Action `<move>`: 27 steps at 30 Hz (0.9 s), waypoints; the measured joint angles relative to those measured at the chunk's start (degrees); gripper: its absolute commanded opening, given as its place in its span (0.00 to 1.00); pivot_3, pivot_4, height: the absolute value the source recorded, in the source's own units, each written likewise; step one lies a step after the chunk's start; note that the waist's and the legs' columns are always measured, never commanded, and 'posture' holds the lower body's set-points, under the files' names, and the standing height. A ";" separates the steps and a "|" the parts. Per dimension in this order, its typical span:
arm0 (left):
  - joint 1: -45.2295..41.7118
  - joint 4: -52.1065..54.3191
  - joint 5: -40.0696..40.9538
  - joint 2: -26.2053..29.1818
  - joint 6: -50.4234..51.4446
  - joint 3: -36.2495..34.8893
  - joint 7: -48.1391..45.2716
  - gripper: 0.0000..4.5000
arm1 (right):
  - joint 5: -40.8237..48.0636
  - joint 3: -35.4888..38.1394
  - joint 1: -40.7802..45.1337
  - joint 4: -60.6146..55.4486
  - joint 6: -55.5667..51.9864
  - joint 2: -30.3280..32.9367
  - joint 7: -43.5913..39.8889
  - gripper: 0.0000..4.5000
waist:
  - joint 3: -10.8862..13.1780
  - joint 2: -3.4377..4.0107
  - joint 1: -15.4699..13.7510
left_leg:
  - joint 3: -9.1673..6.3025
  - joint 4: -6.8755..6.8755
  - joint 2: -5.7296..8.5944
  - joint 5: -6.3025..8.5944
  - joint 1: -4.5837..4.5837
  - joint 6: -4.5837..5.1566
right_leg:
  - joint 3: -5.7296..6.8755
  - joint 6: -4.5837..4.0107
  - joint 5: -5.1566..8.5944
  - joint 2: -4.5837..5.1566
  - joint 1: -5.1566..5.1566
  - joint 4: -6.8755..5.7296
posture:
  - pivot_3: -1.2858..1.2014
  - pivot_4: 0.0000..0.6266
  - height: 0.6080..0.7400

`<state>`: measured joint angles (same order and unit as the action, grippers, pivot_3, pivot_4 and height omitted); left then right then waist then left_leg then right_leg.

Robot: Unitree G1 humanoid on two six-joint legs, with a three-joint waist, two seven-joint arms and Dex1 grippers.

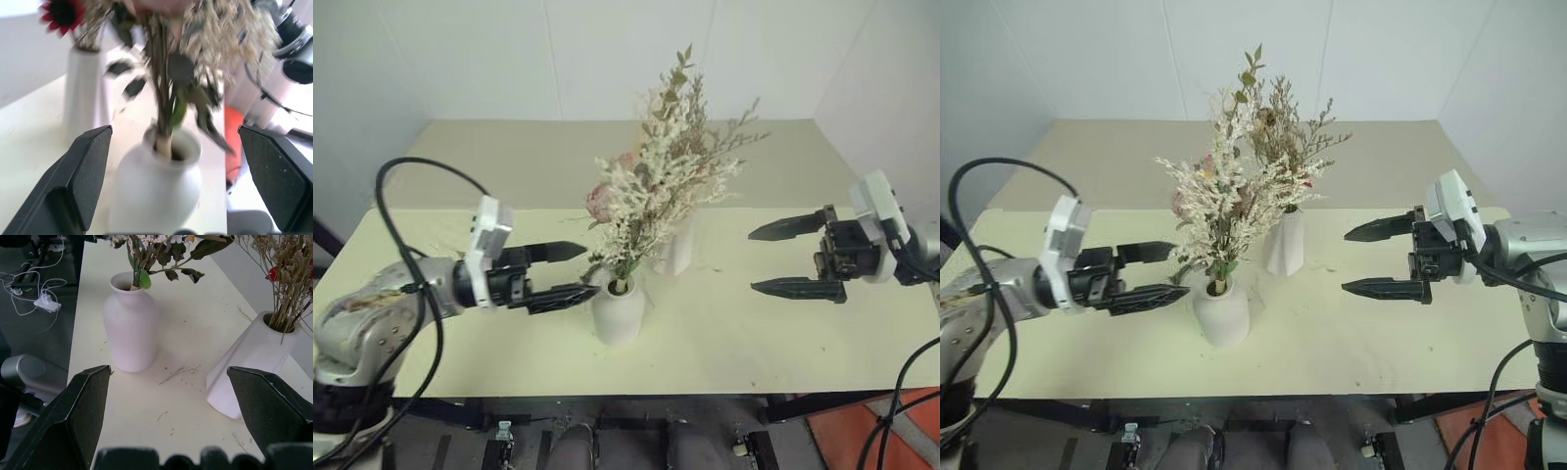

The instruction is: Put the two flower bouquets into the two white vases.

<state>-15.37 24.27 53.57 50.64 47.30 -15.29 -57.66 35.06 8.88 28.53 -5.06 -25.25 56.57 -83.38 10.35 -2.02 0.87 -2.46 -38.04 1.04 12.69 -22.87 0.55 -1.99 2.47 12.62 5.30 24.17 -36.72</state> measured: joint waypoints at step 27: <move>7.07 -4.23 -3.09 8.88 -5.95 -12.82 -10.51 1.00 | 0.13 9.83 -13.47 -0.55 1.21 -0.54 6.91 1.00 | 0.03 0.05 -0.05 | 0.10 0.08 -0.05 0.00 0.03 0.00 | -0.02 -0.01 0.01 -0.01 0.01 0.02 | 0.52 0.24 1.00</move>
